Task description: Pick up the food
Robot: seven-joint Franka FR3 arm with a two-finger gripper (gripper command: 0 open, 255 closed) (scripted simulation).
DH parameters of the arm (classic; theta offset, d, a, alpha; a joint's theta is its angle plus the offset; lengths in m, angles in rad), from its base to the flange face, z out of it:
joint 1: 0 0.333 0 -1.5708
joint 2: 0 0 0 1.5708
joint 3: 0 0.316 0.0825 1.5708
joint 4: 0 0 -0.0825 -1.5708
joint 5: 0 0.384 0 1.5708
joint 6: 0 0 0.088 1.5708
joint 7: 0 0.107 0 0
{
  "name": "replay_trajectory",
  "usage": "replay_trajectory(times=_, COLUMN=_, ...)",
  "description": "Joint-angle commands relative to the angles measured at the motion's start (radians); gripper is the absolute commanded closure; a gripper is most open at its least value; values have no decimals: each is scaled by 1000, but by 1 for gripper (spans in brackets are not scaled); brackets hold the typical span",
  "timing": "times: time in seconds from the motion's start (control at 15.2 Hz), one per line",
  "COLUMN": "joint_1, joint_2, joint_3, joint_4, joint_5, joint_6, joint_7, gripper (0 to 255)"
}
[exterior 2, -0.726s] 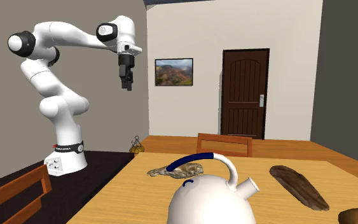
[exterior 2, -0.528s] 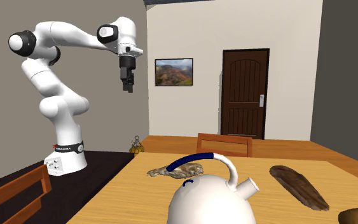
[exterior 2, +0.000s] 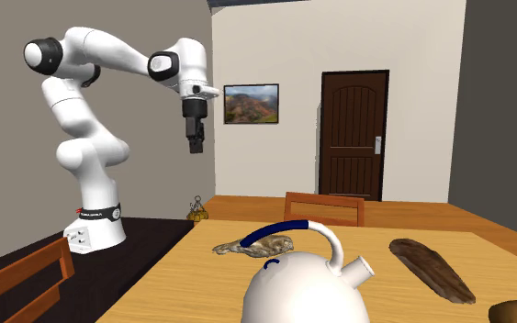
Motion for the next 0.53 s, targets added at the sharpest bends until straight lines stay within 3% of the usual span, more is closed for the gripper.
replay_trajectory(times=0.0, joint_1=-4, joint_2=60, joint_3=-22, joint_4=3, joint_5=0, joint_6=67, joint_7=-22, gripper=0)
replay_trajectory(times=0.46, joint_1=-14, joint_2=300, joint_3=-102, joint_4=62, joint_5=34, joint_6=268, joint_7=-128, gripper=0)
